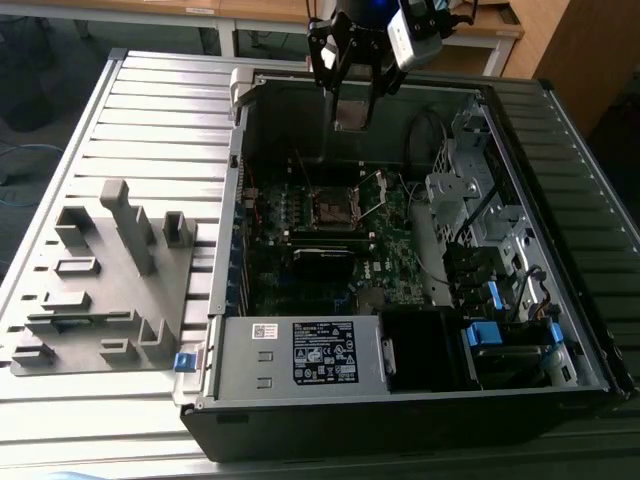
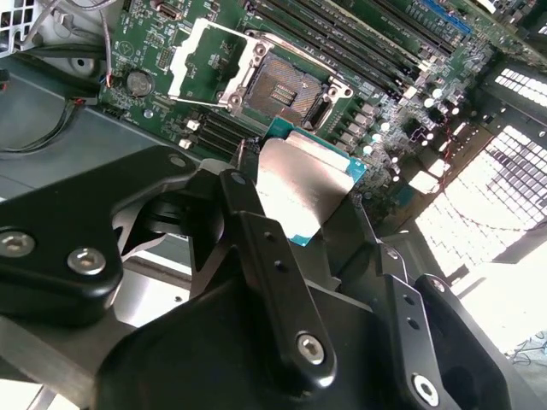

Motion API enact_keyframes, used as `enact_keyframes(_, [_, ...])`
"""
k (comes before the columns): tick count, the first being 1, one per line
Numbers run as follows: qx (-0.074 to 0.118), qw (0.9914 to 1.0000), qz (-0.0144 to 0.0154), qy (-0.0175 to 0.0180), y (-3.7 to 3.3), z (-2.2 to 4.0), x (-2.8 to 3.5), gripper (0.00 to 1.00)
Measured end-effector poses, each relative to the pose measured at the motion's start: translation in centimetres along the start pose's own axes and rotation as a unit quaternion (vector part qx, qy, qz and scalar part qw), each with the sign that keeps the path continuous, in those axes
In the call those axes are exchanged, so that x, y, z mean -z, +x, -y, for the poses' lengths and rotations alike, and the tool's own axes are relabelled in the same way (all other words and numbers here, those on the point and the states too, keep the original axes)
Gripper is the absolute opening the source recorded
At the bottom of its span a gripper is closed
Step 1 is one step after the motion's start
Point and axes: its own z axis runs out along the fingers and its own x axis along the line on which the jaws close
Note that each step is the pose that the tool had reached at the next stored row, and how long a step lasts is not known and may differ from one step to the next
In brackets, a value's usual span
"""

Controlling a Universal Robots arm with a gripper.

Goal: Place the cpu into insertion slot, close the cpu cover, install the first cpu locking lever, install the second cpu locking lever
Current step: 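Place the cpu into insertion slot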

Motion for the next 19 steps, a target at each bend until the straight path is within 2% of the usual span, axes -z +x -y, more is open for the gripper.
enact_keyframes(9, [0.0,1.0,0.0007,-0.0001,-0.01,0.04,-0.39,0.54])
enact_keyframes(15, [0.001,0.99999,0.0054,-0.0004,0.04,0.1,-1.11,0.54])
enact_keyframes(19, [0.001,0.99998,0.0069,-0.0004,0.05,0.18,-1.73,0.54])
